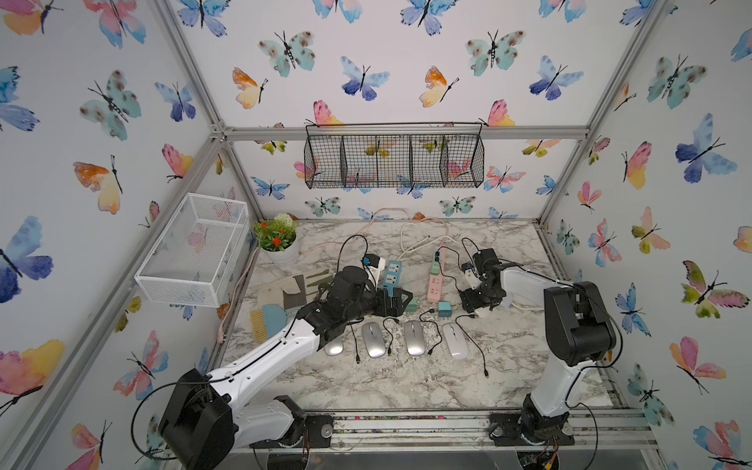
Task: Unplug the wireless mouse
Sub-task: Pick up the mouse from the center of the board.
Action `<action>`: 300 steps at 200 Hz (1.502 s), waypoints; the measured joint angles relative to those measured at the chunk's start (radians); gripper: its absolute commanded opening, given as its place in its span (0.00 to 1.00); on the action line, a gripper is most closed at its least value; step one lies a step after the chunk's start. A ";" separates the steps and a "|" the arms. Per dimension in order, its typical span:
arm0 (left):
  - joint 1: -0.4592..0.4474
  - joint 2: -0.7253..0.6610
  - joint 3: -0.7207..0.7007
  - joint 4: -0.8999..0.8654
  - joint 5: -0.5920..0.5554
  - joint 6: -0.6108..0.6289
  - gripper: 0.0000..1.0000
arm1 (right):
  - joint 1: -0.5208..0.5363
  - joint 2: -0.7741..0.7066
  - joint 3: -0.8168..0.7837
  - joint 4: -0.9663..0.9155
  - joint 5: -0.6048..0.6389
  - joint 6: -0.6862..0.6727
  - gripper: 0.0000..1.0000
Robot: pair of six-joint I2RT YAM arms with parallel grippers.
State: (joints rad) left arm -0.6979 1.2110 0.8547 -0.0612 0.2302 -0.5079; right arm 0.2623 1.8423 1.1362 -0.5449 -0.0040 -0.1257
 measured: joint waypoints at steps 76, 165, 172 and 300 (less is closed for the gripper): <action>0.000 0.002 0.000 0.000 0.000 0.000 1.00 | 0.000 -0.076 -0.002 -0.005 0.024 0.002 0.47; 0.000 0.038 0.000 0.054 0.016 -0.040 0.91 | -0.001 -0.274 -0.138 0.037 -0.069 0.037 0.38; 0.000 0.045 0.000 0.074 0.026 -0.051 0.90 | -0.001 -0.317 -0.161 0.054 -0.100 0.043 0.37; -0.108 0.305 0.125 0.323 0.135 -0.137 0.81 | -0.001 -0.746 -0.471 0.367 -0.544 0.078 0.01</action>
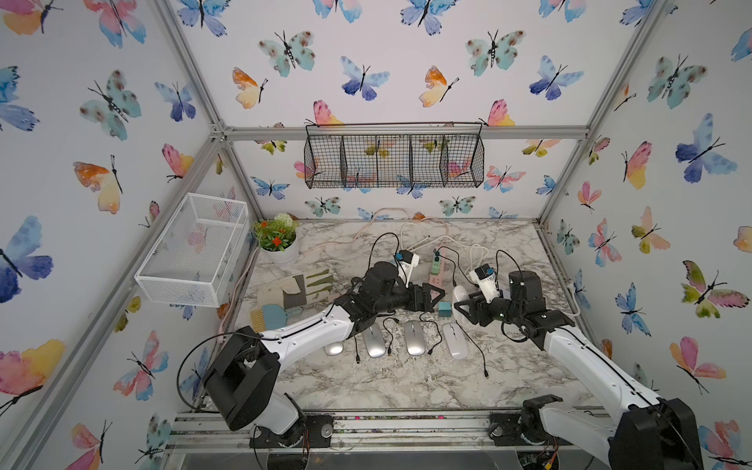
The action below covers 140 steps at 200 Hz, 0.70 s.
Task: Unplug the wireless mouse
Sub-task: Pick up the mouse from the center of the board, then remove the power cord from the mouse.
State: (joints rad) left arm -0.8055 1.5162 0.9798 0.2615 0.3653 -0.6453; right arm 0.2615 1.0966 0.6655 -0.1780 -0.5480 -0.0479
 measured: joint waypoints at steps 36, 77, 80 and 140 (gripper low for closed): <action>-0.002 0.067 0.053 0.026 0.015 -0.024 0.76 | 0.000 -0.008 -0.014 0.030 -0.040 0.003 0.01; -0.003 0.164 0.135 0.038 0.017 -0.060 0.73 | 0.000 -0.008 -0.021 0.047 -0.068 0.006 0.01; -0.003 0.172 0.140 0.038 0.017 -0.063 0.73 | 0.000 -0.008 -0.021 0.048 -0.069 0.006 0.01; -0.006 0.267 0.224 0.021 0.014 -0.097 0.53 | 0.000 -0.008 -0.026 0.063 -0.085 0.011 0.01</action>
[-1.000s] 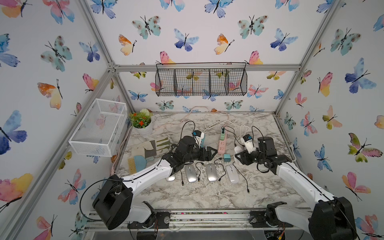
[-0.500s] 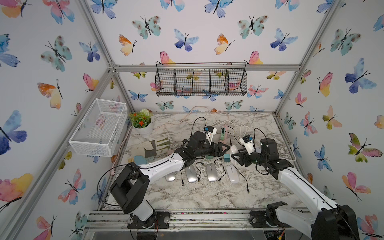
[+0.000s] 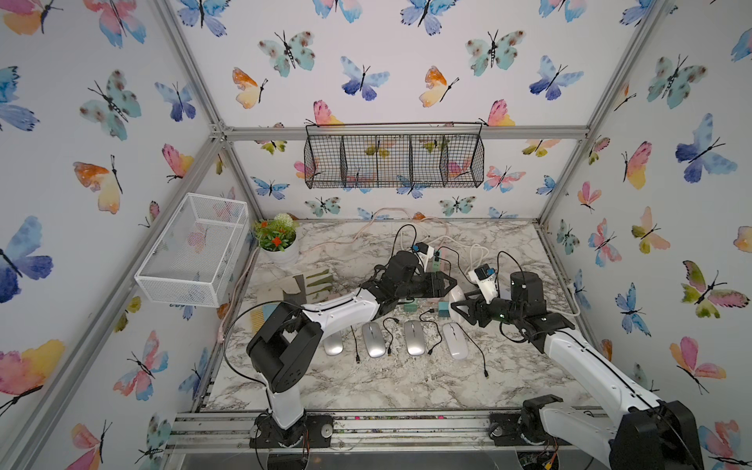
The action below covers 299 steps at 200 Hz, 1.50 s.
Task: Unplug the wireless mouse
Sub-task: Remove the power cord from the mouse.
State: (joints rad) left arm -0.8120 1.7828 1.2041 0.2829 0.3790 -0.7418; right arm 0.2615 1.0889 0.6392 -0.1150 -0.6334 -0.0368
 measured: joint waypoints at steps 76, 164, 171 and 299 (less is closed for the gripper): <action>0.000 0.017 0.039 -0.006 0.000 -0.006 0.27 | 0.000 0.000 -0.003 0.005 0.001 0.010 0.01; -0.002 0.019 0.059 -0.023 0.002 0.005 0.07 | 0.000 -0.005 -0.003 0.004 0.013 0.013 0.01; -0.002 0.019 0.063 -0.028 0.002 0.006 0.05 | 0.000 -0.008 -0.003 0.003 0.016 0.013 0.01; 0.089 0.017 0.250 -0.179 0.000 0.066 0.00 | 0.000 -0.020 0.003 -0.061 0.040 0.010 0.01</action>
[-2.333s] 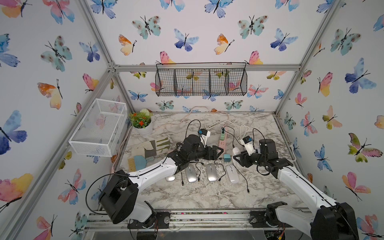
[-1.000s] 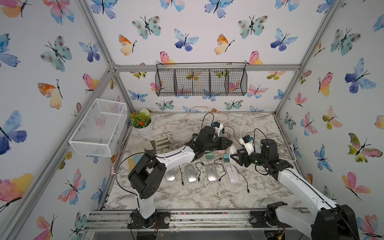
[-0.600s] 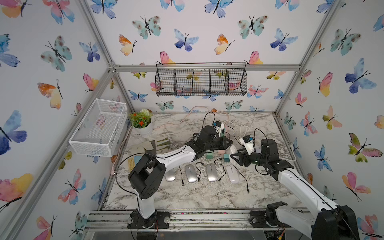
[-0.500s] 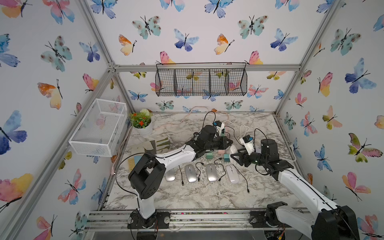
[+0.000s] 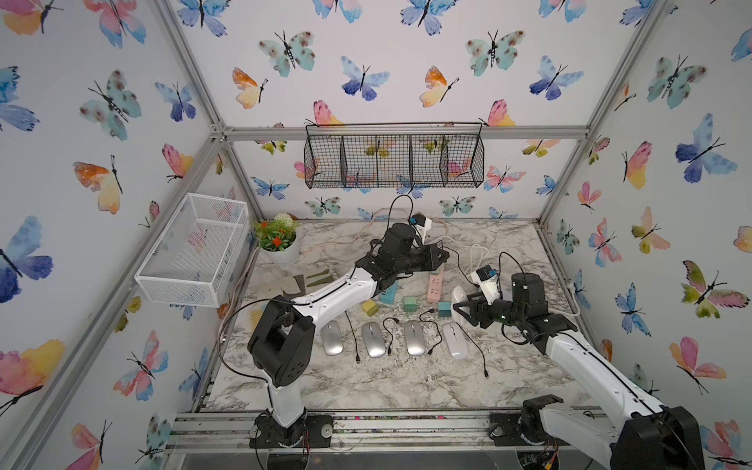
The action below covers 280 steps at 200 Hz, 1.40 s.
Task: Unplug the wireless mouse
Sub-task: Remove the power cord from the mouse, then place the mouse at the center of the board.
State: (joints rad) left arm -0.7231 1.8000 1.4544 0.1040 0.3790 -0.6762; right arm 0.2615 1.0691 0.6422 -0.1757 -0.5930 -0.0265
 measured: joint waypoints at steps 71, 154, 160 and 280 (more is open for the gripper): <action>-0.003 -0.041 -0.077 0.018 0.008 0.004 0.00 | 0.000 0.009 0.004 -0.058 0.118 0.069 0.01; -0.013 -0.200 -0.277 0.018 0.037 0.070 0.00 | 0.000 0.162 0.155 -0.246 0.424 0.226 0.01; -0.016 -0.203 -0.285 0.018 0.038 0.072 0.00 | 0.000 0.185 0.170 -0.264 0.437 0.226 0.01; -0.039 -0.201 -0.338 0.019 0.069 0.078 0.00 | 0.000 0.269 0.188 -0.510 0.704 0.448 0.06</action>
State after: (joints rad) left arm -0.7616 1.5990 1.1164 0.1226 0.4477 -0.5980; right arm 0.2615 1.3380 0.8303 -0.6857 0.1108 0.4213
